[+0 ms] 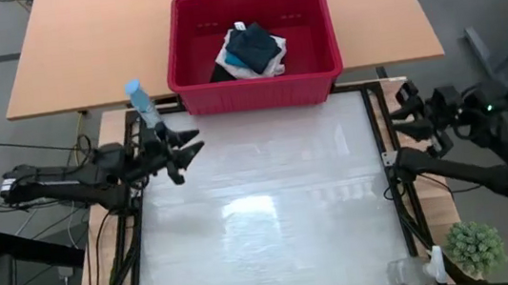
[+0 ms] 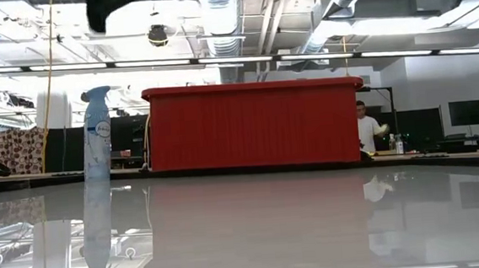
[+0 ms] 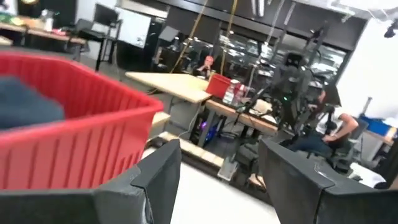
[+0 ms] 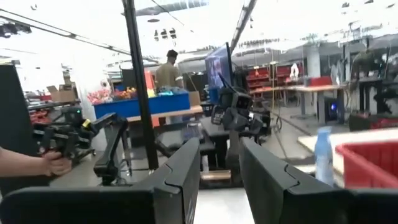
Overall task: Fold Laundry from Bin
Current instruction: Return to Home Position
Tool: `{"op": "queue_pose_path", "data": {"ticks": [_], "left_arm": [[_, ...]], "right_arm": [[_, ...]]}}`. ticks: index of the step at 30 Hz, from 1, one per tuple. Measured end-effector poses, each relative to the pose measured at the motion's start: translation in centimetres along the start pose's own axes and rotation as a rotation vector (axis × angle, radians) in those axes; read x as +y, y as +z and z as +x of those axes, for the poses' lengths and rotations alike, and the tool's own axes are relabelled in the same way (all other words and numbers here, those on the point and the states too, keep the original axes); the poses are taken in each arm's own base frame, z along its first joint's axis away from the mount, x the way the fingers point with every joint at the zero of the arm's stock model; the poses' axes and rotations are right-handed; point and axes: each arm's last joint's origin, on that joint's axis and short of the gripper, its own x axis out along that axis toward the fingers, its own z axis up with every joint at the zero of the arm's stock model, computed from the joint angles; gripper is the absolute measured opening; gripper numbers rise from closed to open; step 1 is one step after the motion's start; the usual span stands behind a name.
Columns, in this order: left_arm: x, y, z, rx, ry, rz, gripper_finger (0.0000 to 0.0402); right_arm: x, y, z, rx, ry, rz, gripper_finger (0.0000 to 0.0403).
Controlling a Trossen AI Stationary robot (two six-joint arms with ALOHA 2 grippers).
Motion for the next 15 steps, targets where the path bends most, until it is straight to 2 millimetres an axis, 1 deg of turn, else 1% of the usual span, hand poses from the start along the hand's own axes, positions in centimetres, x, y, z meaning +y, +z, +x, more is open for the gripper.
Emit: {"op": "queue_pose_path", "data": {"ticks": [3, 7, 9, 12, 14, 15], "left_arm": [[0.8, -2.2, -1.7, 0.010, 0.009, -0.041, 0.0204], [1.6, -4.1, -3.4, 0.014, 0.004, -0.051, 0.0204], [2.0, -4.7, -4.2, 0.017, -0.002, -0.061, 0.0204], [2.3, -4.9, -5.3, 0.028, -0.035, -0.054, 0.0204], [2.7, -4.9, -6.1, 0.046, -0.053, -0.052, 0.0204], [2.9, -5.0, -6.5, 0.050, -0.059, -0.057, 0.0204]], "right_arm": [[0.2, -2.3, -1.1, -0.008, -0.008, 0.037, 0.0138], [0.5, -4.7, -2.7, -0.045, -0.010, 0.022, 0.0138], [0.4, -6.0, -3.1, -0.050, -0.019, 0.021, 0.0138], [-0.1, -7.0, -2.6, 0.010, -0.024, 0.051, 0.0138], [-0.3, -7.0, -2.3, 0.013, -0.018, 0.014, 0.0138], [-0.4, -7.4, -2.4, 0.027, -0.019, 0.013, 0.0138]]}}
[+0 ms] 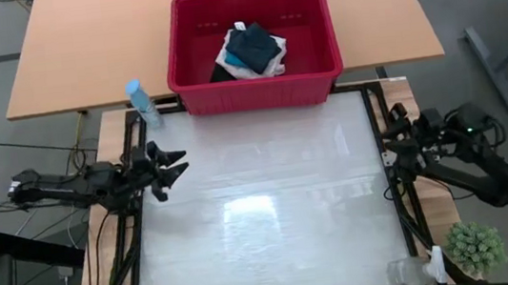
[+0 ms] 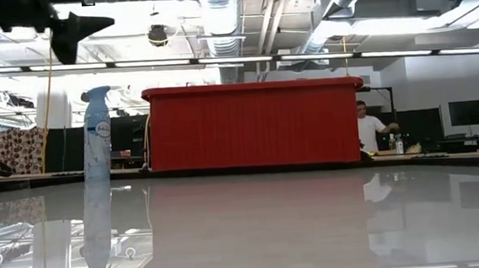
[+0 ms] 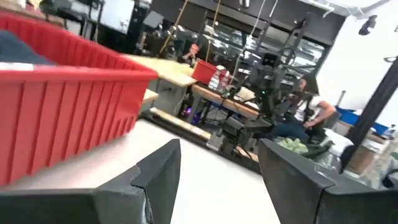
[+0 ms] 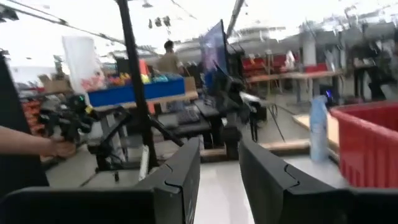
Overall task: Fold Laundry from Bin
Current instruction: Return to Home Position
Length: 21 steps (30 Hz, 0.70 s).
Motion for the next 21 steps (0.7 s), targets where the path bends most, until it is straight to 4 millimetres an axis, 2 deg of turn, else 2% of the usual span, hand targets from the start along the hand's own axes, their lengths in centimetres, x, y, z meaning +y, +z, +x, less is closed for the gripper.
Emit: {"op": "queue_pose_path", "data": {"ticks": [2, 7, 10, 18, 21], "left_arm": [[0.4, -0.2, -0.9, 0.009, -0.017, -0.014, 0.0204], [1.5, -0.6, -2.8, -0.017, -0.019, -0.030, 0.0204], [2.2, -1.8, -3.4, -0.052, -0.011, -0.044, 0.0204], [3.0, -5.9, -2.6, 0.005, -0.046, -0.115, 0.0204], [3.2, -6.5, -2.6, 0.012, -0.064, -0.133, 0.0204]], "right_arm": [[-0.2, -0.8, 0.0, 0.029, -0.010, 0.000, 0.0138], [-0.5, -1.5, 0.2, 0.058, 0.012, -0.018, 0.0138], [-0.9, -2.5, 0.5, 0.088, 0.011, 0.007, 0.0138], [-2.7, -6.6, 2.0, 0.110, 0.040, 0.063, 0.0138], [-3.3, -8.6, 2.6, 0.095, 0.068, 0.080, 0.0138]]}}
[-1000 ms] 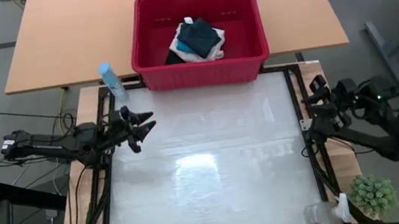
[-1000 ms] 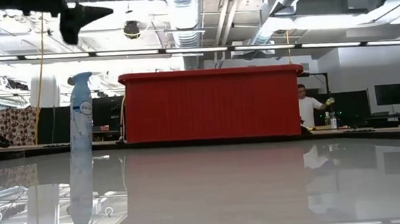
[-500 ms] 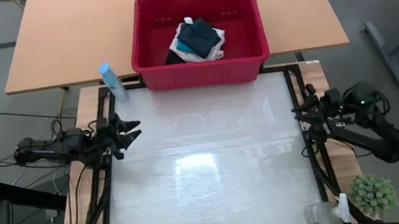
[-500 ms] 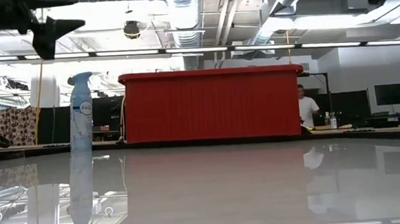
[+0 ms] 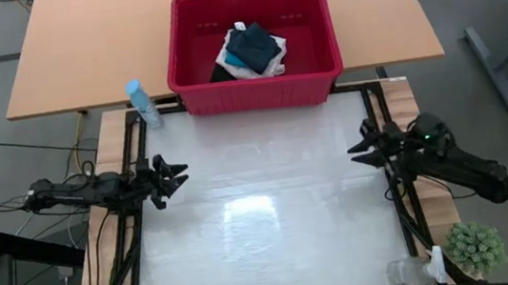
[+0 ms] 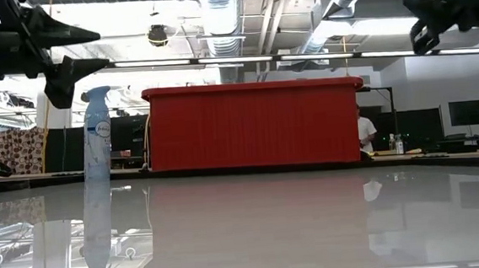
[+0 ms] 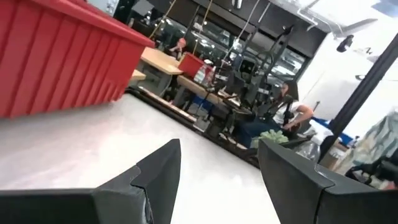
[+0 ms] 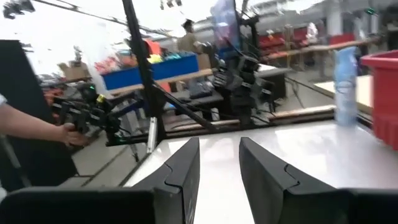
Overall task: Fold Laundry from Bin
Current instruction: Return to Home Position
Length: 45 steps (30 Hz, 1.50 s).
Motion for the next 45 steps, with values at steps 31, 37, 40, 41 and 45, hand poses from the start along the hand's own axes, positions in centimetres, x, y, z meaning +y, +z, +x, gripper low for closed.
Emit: {"op": "queue_pose_path", "data": {"ticks": [31, 37, 40, 41, 45], "left_arm": [[0.5, -1.2, -0.1, 0.120, 0.028, 0.036, 0.0204], [0.5, -1.2, -0.1, 0.120, 0.028, 0.034, 0.0204], [0.5, -1.2, -0.1, 0.120, 0.028, 0.036, 0.0204], [0.5, -1.2, -0.1, 0.120, 0.028, 0.033, 0.0204], [0.5, -1.2, -0.1, 0.120, 0.028, 0.037, 0.0204]], "right_arm": [[-1.5, -5.5, 1.2, 0.048, -0.036, 0.038, 0.0138], [-1.5, -5.5, 1.2, 0.051, -0.036, 0.040, 0.0138], [-1.5, -5.5, 1.2, 0.053, -0.037, 0.042, 0.0138], [-1.5, -5.5, 1.2, 0.053, -0.037, 0.042, 0.0138], [-1.5, -5.5, 1.2, 0.054, -0.037, 0.043, 0.0138]]}}
